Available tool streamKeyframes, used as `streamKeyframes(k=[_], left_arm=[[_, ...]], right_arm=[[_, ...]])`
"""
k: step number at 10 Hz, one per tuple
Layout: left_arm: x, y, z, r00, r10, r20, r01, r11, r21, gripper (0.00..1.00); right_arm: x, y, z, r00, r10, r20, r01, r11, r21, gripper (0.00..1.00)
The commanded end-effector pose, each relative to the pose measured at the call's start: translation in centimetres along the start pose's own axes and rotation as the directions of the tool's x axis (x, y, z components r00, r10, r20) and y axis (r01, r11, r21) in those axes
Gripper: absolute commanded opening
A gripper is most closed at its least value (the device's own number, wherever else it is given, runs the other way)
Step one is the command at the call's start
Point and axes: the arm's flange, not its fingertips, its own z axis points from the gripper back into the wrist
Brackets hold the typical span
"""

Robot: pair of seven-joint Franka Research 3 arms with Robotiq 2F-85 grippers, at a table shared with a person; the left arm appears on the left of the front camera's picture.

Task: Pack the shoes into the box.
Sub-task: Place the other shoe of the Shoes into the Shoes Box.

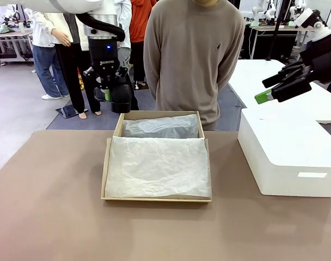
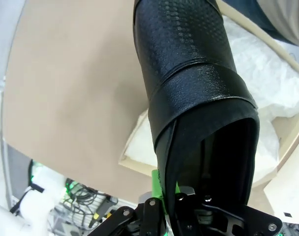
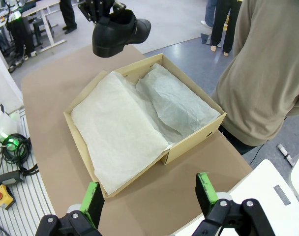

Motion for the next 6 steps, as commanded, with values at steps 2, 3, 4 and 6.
streamKeyframes(k=[2,3,4,6], left_arm=[[0.81,0.98,0.01,1.0,-0.017,-0.005,0.017,1.0,0.003,0.0],[0.81,0.98,0.01,1.0,-0.017,-0.005,0.017,1.0,0.003,0.0],[0.81,0.98,0.01,1.0,-0.017,-0.005,0.017,1.0,0.003,0.0],[0.76,0.25,-0.34,1.0,-0.004,-0.004,0.004,1.0,0.006,0.0]], right_arm=[[0.05,-0.25,-0.1,1.0,0.015,0.023,-0.015,1.0,0.016,1.0],[0.05,-0.25,-0.1,1.0,0.015,0.023,-0.015,1.0,0.016,1.0],[0.05,-0.25,-0.1,1.0,0.015,0.023,-0.015,1.0,0.016,1.0],[0.05,-0.25,-0.1,1.0,0.015,0.023,-0.015,1.0,0.016,1.0]])
